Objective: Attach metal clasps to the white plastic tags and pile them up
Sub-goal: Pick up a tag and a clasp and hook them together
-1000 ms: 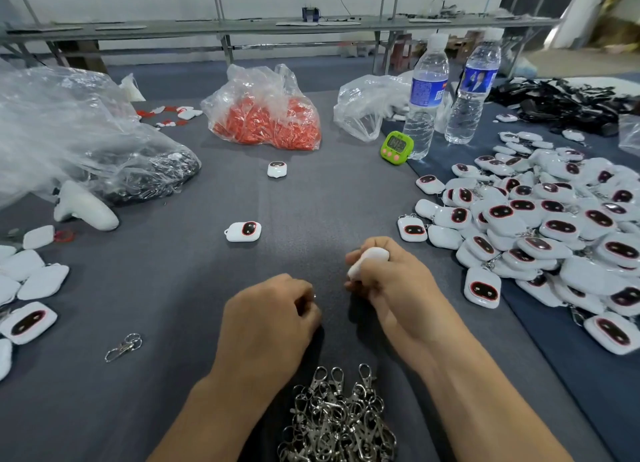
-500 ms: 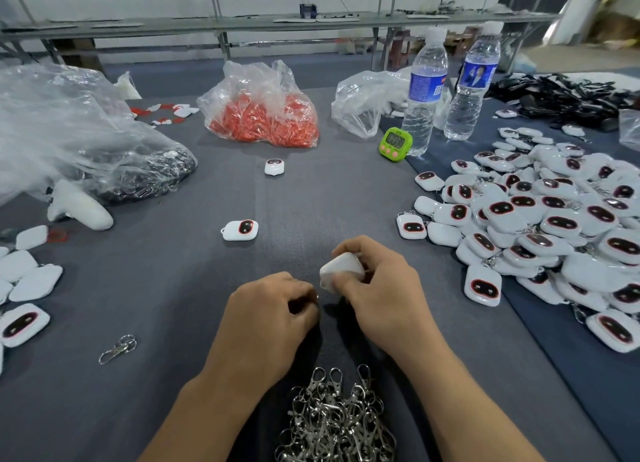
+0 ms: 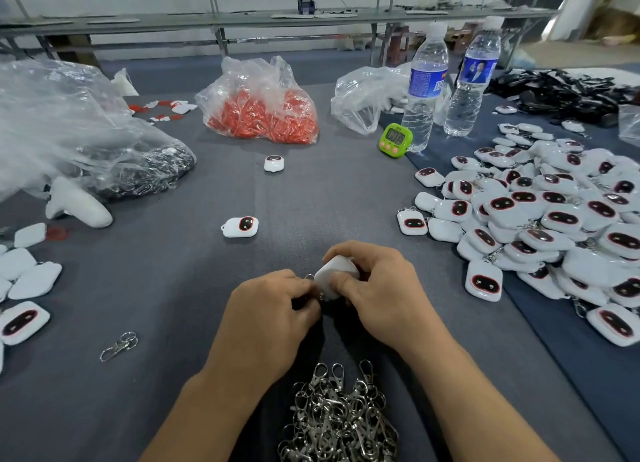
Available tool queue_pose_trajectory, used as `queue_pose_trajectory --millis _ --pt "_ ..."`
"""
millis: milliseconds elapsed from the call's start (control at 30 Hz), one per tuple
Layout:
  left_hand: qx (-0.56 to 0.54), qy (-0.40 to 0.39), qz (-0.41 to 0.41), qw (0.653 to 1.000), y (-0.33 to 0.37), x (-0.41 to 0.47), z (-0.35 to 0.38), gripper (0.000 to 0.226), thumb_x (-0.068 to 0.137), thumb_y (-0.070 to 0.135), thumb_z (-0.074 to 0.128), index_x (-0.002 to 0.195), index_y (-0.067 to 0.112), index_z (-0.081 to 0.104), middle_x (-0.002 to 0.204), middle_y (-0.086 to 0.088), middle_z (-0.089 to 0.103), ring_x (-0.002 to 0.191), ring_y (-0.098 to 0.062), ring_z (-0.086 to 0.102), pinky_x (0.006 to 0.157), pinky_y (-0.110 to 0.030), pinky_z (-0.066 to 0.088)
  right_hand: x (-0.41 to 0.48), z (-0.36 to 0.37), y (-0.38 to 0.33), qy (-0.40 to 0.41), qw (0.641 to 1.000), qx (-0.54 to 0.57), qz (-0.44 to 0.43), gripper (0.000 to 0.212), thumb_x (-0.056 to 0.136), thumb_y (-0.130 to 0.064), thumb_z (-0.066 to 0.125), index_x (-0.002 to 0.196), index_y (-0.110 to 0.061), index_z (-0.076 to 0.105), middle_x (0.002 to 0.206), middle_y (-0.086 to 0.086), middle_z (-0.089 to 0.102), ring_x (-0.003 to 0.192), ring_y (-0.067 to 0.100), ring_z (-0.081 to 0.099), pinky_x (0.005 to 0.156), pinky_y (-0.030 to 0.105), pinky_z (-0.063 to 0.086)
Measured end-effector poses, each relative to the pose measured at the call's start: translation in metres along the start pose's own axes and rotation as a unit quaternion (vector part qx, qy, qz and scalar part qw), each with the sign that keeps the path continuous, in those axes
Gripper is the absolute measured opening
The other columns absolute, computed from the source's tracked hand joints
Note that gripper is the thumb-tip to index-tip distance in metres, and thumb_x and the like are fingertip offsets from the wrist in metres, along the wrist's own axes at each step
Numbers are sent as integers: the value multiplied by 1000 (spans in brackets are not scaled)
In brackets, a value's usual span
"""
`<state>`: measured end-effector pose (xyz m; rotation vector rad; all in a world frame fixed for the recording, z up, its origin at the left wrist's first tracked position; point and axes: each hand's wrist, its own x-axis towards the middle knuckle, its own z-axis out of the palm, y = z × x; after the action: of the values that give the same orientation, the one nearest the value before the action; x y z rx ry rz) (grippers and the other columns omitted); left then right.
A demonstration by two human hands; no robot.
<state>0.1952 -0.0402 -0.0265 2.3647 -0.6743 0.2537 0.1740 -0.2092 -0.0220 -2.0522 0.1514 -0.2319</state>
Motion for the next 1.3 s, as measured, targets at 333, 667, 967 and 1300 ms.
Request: queue_pose_trajectory --millis 333,667,967,1300 --pt "-10 -17 -5 1000 2 1 -2 8 80 21 76 84 27 81 68 8 65 67 -11 59 65 -26 41 0 -2 1 -7 1000 -3 6 27 82 -16 72 90 -41 69 73 -14 70 61 2 58 60 15 44" --pt "-22 -13 -22 999 6 -1 -2 13 78 30 72 87 33 81 67 11 66 67 -9 60 63 -25 42 2 -4 2 -22 999 18 29 21 84 -13 72 88 -34 74 74 -5 72 62 7 57 66 29 50" --pt "5 -14 -10 1000 12 -3 -1 19 79 36 64 84 30 81 70 9 67 65 -9 60 66 -34 49 -2 -10 -1 -40 998 -2 45 17 70 -27 64 79 -39 73 67 -6 70 53 4 55 60 29 54" --pt "-80 80 -47 992 13 -3 0 20 72 16 87 80 33 79 71 20 68 70 -1 64 66 -8 44 -3 -17 -5 -30 968 206 140 27 83 9 61 79 -14 76 73 16 71 42 15 46 37 19 32"
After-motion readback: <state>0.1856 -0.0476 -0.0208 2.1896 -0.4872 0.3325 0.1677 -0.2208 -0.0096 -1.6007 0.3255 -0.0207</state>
